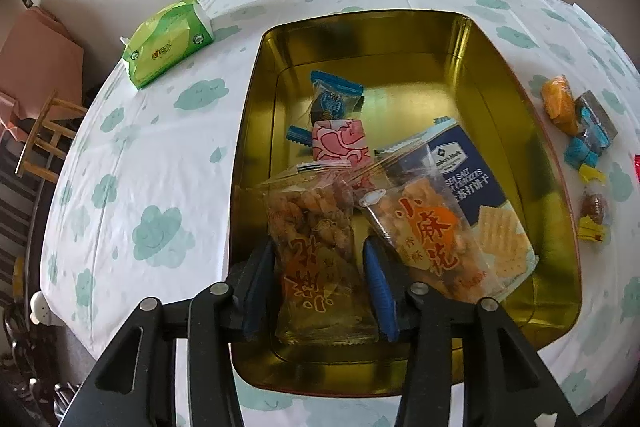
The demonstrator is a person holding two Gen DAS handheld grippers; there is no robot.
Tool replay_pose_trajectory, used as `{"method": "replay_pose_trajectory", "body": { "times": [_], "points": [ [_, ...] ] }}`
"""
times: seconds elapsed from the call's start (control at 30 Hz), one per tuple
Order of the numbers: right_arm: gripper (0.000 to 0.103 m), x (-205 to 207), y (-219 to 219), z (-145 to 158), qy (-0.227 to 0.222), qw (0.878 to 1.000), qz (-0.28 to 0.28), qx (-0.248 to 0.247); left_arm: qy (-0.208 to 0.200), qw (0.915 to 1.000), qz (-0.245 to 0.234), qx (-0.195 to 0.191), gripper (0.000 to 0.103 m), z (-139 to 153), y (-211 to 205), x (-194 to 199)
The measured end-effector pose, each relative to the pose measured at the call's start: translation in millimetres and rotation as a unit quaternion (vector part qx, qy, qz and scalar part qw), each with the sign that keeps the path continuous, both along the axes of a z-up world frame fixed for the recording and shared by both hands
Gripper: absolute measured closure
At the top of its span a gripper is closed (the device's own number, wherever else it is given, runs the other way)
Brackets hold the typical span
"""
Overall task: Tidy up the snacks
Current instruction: 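Lower the twist pack into the tin box and open the left gripper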
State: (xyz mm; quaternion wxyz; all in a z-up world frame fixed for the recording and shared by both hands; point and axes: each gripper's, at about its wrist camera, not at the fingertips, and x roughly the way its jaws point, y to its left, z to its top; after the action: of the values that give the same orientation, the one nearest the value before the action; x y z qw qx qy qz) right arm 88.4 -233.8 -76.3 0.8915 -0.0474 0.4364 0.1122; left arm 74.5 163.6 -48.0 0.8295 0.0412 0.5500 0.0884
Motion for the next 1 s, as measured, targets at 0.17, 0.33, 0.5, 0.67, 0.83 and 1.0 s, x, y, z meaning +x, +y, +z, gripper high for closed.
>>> {"method": "replay_pose_trajectory", "body": {
  "times": [0.17,0.33,0.5,0.67,0.83,1.0],
  "points": [
    [0.043,0.0,-0.4,-0.3,0.0,1.0,0.0,0.0,-0.014,0.9998,-0.002,0.015,0.047,6.0,-3.4,-4.4],
    [0.043,-0.1,-0.2,-0.2,0.0,1.0,0.0,0.0,-0.033,0.9994,0.0,0.004,0.045,17.6,-0.6,-10.7],
    [0.043,-0.2,0.3,0.0,0.0,1.0,0.0,-0.001,-0.049,0.9987,0.002,0.016,0.039,25.1,-3.1,-16.3],
    [0.044,0.2,-0.5,0.2,0.0,1.0,-0.004,-0.002,-0.063,0.998,0.007,0.009,0.035,32.6,-1.5,-23.1],
    [0.048,1.6,4.2,0.8,0.009,1.0,-0.014,-0.006,-0.07,0.9974,0.014,0.007,0.032,34.7,1.1,-28.5],
    [0.055,5.8,8.2,3.0,0.027,0.999,-0.027,-0.013,-0.073,0.9971,0.023,-0.006,0.027,35.7,1.9,-32.8]
  ]
}}
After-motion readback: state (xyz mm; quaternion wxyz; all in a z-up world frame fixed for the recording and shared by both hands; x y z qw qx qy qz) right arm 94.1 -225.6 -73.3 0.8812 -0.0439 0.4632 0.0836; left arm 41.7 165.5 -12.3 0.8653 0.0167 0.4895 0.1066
